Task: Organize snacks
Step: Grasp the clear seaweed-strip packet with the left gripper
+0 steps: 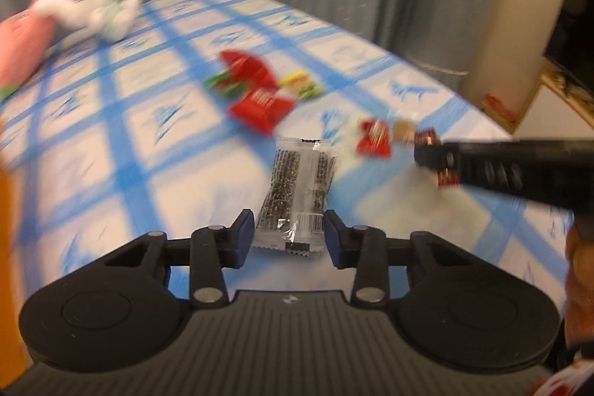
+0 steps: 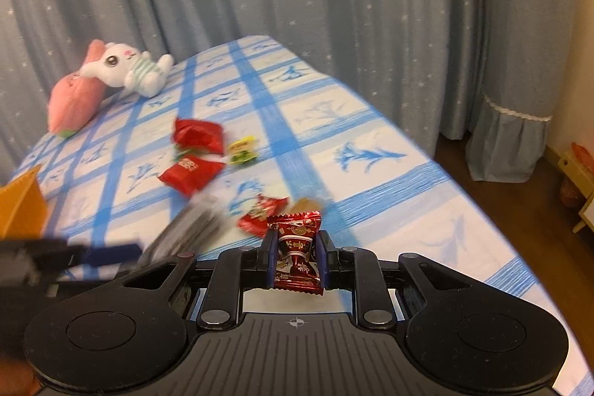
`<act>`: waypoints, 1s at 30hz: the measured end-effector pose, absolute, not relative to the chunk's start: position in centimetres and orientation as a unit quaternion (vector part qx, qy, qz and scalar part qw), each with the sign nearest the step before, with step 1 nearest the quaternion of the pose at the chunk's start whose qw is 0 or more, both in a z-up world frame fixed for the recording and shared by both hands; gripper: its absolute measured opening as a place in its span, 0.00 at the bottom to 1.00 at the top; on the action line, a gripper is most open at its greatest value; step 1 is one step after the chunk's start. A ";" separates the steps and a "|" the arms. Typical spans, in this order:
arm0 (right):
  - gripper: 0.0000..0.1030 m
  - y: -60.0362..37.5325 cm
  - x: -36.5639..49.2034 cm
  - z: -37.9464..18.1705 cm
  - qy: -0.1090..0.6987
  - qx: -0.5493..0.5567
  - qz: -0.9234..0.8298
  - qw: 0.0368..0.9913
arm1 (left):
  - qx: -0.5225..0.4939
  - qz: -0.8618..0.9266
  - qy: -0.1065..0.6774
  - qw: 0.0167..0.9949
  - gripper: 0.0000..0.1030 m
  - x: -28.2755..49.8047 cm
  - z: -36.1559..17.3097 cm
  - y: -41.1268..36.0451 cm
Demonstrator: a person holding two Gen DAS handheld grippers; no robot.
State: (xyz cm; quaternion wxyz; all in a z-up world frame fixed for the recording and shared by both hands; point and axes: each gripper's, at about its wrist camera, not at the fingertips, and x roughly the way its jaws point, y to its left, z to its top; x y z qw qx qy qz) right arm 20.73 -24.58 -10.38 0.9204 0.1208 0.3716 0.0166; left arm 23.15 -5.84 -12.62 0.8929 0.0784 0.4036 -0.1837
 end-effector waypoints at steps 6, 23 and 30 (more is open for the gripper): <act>0.21 -23.0 19.6 -10.0 0.372 0.111 0.049 0.920 | 0.058 -0.140 0.409 0.900 0.37 18.6 -12.1 -3.2; 0.21 -23.2 19.1 -10.3 0.380 0.121 0.055 0.915 | 0.076 -0.155 0.403 0.899 0.35 20.6 -13.5 -4.4; 0.21 -22.2 18.7 -9.6 0.374 0.110 0.072 0.918 | 0.037 -0.113 0.408 0.905 0.33 19.4 -13.0 -3.6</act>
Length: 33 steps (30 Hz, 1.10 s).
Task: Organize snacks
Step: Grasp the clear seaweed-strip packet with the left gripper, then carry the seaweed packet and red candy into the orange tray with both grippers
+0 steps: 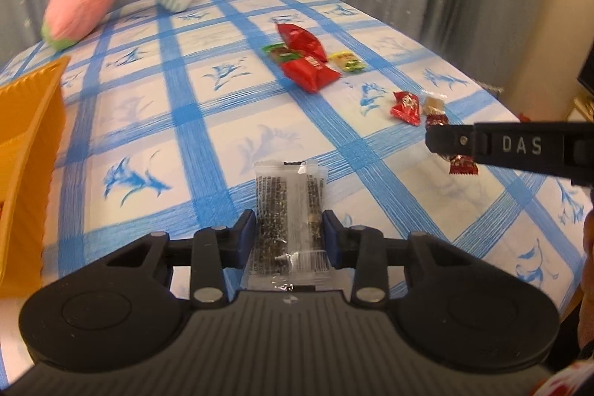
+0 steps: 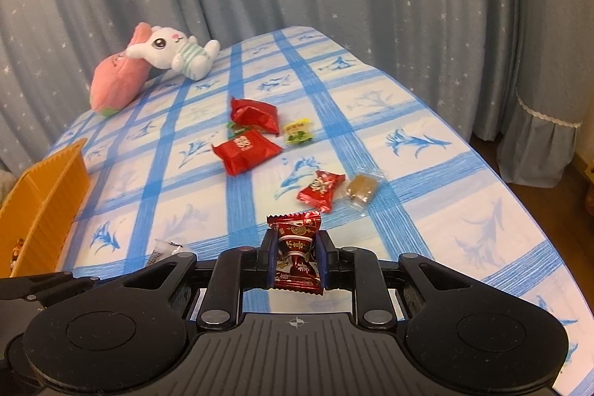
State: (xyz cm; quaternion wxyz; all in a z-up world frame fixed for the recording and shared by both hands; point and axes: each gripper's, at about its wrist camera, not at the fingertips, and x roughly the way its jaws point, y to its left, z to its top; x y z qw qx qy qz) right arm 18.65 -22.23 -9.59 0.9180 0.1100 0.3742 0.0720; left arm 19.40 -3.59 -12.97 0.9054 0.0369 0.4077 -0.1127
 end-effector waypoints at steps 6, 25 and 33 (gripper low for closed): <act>0.21 -21.4 17.0 -8.4 0.363 0.083 0.083 0.924 | 0.014 -0.083 0.405 0.910 0.33 17.7 -11.2 -2.4; 0.21 -17.2 10.0 -2.9 0.340 0.039 0.135 0.930 | -0.038 -0.011 0.368 0.929 0.33 9.6 -3.7 2.4; 0.21 -14.6 8.9 -0.8 0.332 0.026 0.165 0.928 | -0.053 0.006 0.357 0.933 0.33 7.0 -2.0 4.8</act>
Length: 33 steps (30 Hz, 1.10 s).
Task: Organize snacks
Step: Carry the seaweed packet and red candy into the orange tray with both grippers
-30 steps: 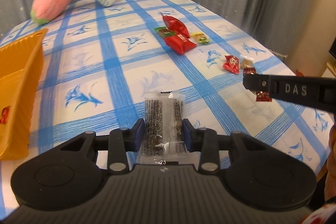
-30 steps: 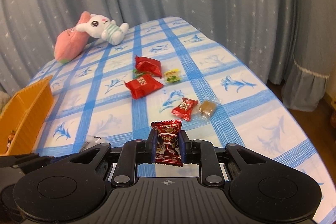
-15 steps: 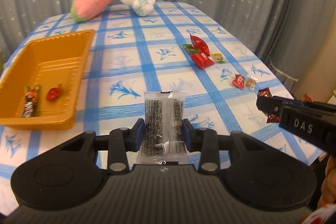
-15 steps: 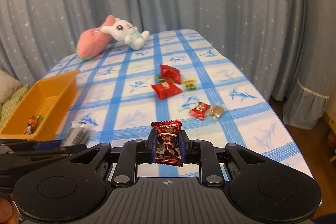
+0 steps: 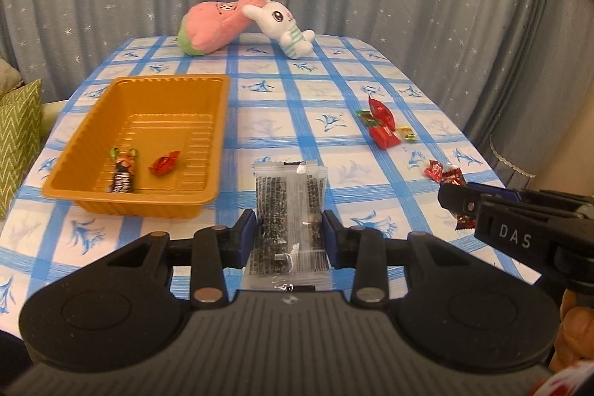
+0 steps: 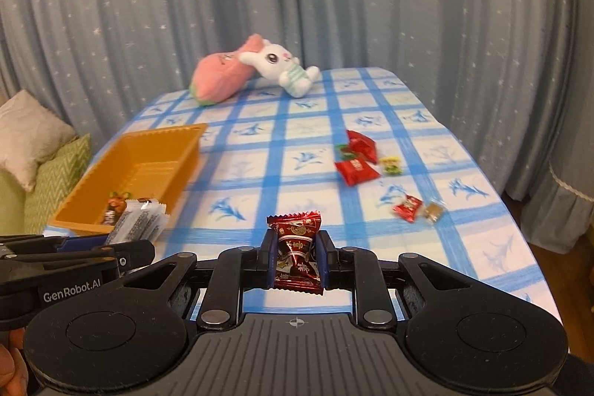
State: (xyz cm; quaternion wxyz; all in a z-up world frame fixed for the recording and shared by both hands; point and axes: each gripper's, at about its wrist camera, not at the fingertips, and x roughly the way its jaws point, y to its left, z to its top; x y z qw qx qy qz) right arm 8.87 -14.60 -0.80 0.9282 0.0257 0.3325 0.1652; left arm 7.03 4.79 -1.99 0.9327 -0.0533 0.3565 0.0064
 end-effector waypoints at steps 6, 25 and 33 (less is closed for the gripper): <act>0.21 -12.9 8.6 0.1 0.328 0.017 0.184 0.926 | -0.056 0.020 0.352 0.934 0.33 6.0 -1.4 6.3; 0.21 -8.0 8.2 0.4 0.327 0.000 0.233 0.916 | -0.067 0.048 0.344 0.935 0.33 5.0 -0.5 10.4; 0.21 -4.5 9.4 1.1 0.323 -0.002 0.262 0.910 | -0.063 0.063 0.346 0.934 0.33 5.7 0.1 13.6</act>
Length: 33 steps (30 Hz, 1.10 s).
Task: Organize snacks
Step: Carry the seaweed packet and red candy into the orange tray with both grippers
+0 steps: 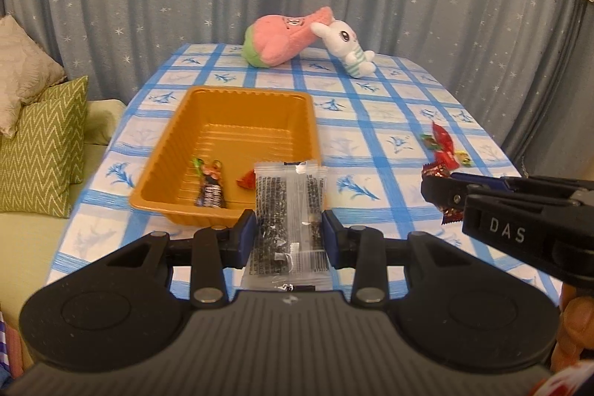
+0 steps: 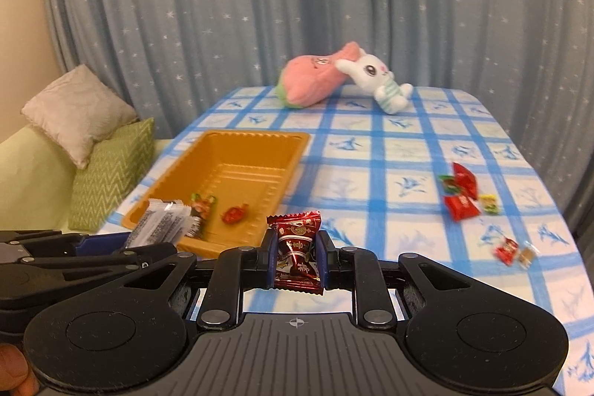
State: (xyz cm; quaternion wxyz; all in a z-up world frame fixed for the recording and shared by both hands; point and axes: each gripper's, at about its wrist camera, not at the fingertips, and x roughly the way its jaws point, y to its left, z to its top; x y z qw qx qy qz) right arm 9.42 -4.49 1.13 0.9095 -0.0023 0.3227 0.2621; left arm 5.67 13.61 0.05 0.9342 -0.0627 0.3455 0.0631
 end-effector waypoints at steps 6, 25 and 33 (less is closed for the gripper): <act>0.21 -2.0 10.8 1.4 0.327 -0.004 0.277 0.904 | -0.058 0.069 0.348 0.933 0.33 6.8 1.0 16.0; 0.21 5.6 17.5 0.5 0.353 -0.019 0.305 0.884 | -0.051 0.063 0.364 0.928 0.33 14.0 1.2 22.6; 0.21 7.7 21.3 -1.2 0.364 -0.018 0.312 0.877 | -0.047 0.053 0.379 0.923 0.33 18.0 -0.8 24.7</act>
